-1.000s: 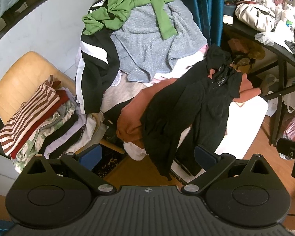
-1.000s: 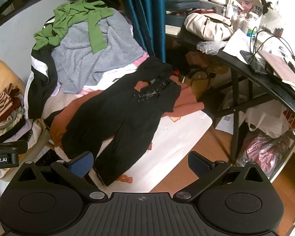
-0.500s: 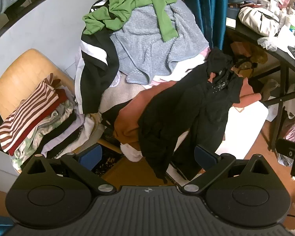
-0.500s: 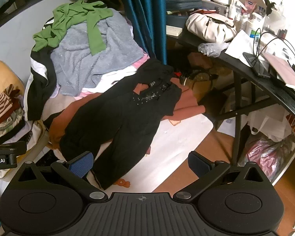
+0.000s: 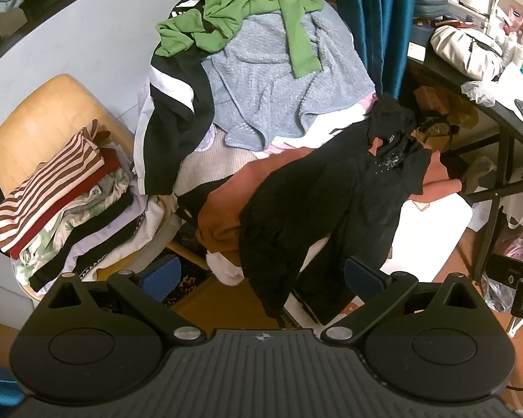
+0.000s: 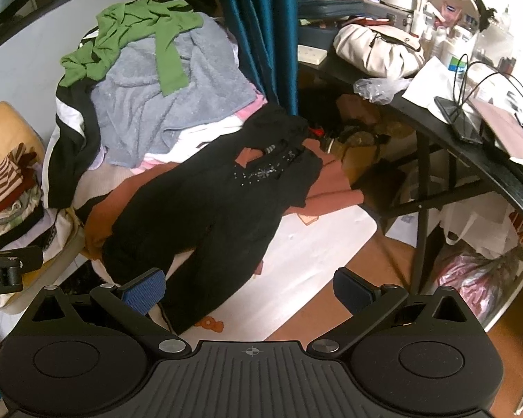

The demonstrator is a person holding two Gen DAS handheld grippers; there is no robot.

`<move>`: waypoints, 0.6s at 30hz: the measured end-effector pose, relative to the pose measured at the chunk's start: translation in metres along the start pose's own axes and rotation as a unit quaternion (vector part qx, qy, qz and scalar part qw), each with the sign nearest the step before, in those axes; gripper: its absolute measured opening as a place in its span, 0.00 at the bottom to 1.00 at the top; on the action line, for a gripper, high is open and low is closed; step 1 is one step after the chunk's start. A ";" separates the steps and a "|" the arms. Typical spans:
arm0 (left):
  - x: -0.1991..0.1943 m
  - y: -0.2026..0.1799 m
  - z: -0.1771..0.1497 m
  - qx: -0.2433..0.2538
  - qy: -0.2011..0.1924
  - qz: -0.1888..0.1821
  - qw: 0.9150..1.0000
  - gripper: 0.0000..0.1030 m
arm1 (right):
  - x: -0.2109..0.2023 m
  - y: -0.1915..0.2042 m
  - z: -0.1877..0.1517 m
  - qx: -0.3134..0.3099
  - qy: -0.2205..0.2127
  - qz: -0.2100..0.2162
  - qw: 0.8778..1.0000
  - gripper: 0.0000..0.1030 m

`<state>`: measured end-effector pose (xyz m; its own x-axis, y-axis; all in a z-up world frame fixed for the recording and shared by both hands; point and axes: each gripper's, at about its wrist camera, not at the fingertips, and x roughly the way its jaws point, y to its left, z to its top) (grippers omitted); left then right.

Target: Fold clothes

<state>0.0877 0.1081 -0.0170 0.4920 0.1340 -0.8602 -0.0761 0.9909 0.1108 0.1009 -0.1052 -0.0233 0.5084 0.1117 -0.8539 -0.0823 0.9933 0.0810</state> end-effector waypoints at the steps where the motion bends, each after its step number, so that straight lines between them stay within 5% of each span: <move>1: 0.000 0.000 -0.001 -0.002 0.000 0.000 1.000 0.99 | 0.001 0.000 -0.001 -0.002 0.000 0.001 1.000 0.99; 18: -0.002 0.004 -0.010 -0.003 -0.025 -0.016 1.000 0.99 | 0.015 -0.017 -0.011 0.023 -0.002 -0.008 1.000 0.99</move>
<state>0.0778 0.1113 -0.0194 0.5369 0.1018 -0.8375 -0.0637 0.9947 0.0801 0.1002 -0.1212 -0.0433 0.5128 0.0954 -0.8532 -0.0350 0.9953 0.0903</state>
